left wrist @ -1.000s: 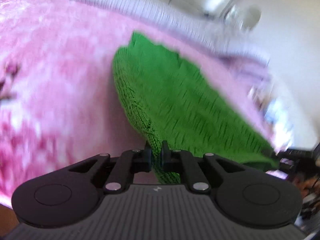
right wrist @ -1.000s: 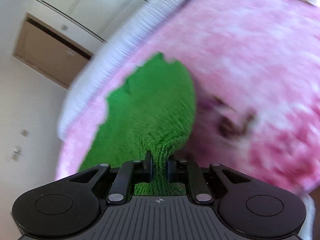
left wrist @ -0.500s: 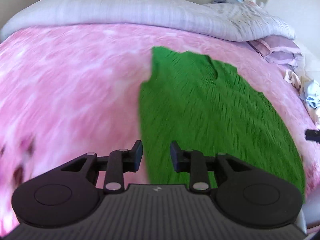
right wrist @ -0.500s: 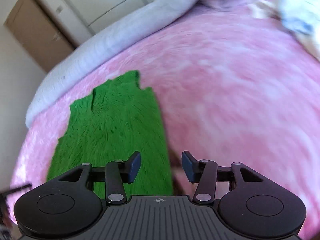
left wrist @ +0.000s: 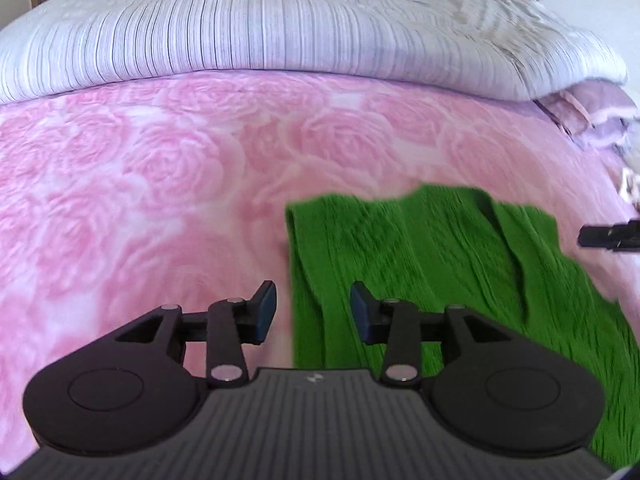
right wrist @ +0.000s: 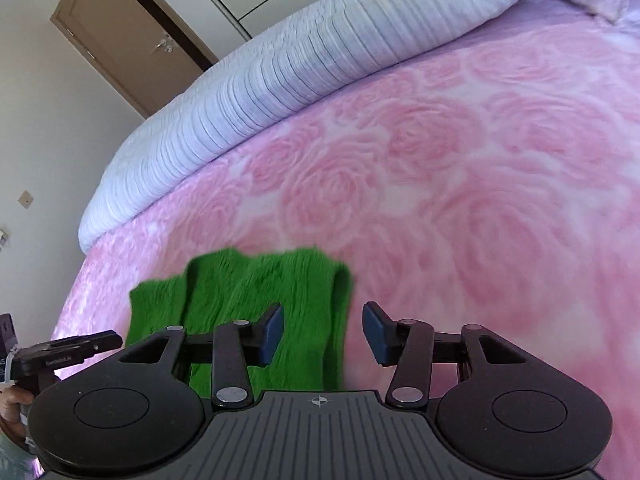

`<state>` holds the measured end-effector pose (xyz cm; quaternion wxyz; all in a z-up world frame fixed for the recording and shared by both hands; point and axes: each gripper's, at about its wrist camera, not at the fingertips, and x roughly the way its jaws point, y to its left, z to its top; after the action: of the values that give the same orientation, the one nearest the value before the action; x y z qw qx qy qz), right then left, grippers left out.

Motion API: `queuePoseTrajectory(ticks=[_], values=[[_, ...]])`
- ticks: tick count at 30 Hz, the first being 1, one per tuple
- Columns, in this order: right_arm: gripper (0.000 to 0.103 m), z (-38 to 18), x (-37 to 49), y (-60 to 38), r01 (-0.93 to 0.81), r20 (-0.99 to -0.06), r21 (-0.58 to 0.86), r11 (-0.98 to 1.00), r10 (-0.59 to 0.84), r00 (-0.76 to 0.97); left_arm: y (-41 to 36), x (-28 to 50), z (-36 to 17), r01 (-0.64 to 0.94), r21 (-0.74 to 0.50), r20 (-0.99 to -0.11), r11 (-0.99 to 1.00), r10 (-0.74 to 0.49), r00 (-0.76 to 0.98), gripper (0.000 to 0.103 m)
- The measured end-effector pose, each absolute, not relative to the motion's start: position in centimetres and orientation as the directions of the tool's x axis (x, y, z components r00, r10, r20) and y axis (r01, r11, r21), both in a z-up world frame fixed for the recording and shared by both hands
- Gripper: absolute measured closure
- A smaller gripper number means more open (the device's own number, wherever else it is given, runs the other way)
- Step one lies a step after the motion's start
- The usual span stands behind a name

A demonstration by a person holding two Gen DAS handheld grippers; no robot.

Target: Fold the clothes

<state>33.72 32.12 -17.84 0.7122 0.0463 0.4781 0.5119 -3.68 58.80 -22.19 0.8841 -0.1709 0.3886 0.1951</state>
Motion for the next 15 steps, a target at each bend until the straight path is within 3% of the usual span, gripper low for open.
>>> queuePoseTrajectory(ticks=[3,4,5,12,15], values=[[0.056,-19.1,34.8,33.1,-0.668,-0.634,0.584,0.460,0.773,-0.022,60.6,-2.5,-22.8,-0.493,-0.197,-0.746,0.848,0.197,0.636,0.064],[0.064,-19.5,35.0,33.3,-0.665,-0.630,0.592,0.455,0.776,-0.030,61.0,-2.3,-23.0,-0.494,-0.212,-0.744,0.843,0.189,0.641,0.064],[0.079,-19.9,35.2,33.5,-0.661,-0.626,0.600,0.450,0.779,-0.038,61.4,-2.1,-23.2,-0.494,-0.222,-0.742,0.840,0.183,0.645,0.064],[0.083,-19.0,35.1,33.2,-0.729,-0.635,0.512,0.454,0.772,0.036,62.1,-1.4,-24.0,-0.490,-0.233,-0.732,0.840,0.180,0.657,0.064],[0.083,-19.1,35.5,32.7,-0.705,-0.610,0.565,0.430,0.792,-0.006,62.4,-1.6,-24.2,-0.489,-0.250,-0.727,0.836,0.172,0.665,0.064]])
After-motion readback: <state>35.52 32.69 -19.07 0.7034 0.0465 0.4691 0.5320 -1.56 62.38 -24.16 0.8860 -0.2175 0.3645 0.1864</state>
